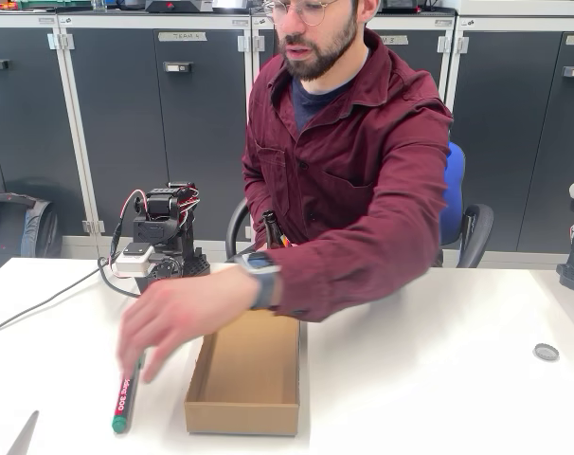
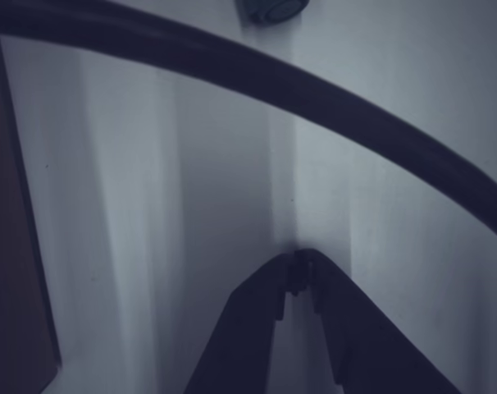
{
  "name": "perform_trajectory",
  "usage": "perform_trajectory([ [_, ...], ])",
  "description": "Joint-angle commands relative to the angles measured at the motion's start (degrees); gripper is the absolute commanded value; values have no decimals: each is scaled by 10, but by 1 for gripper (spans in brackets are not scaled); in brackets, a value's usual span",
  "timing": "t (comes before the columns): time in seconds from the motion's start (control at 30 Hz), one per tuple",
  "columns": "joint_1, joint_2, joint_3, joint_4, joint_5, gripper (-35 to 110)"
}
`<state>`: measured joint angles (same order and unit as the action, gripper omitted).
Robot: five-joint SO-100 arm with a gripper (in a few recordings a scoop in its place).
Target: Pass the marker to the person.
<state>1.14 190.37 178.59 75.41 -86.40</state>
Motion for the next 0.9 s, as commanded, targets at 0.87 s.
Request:
perform_trajectory([
  [0.87,-48,-386,-469,107,64,-5],
])
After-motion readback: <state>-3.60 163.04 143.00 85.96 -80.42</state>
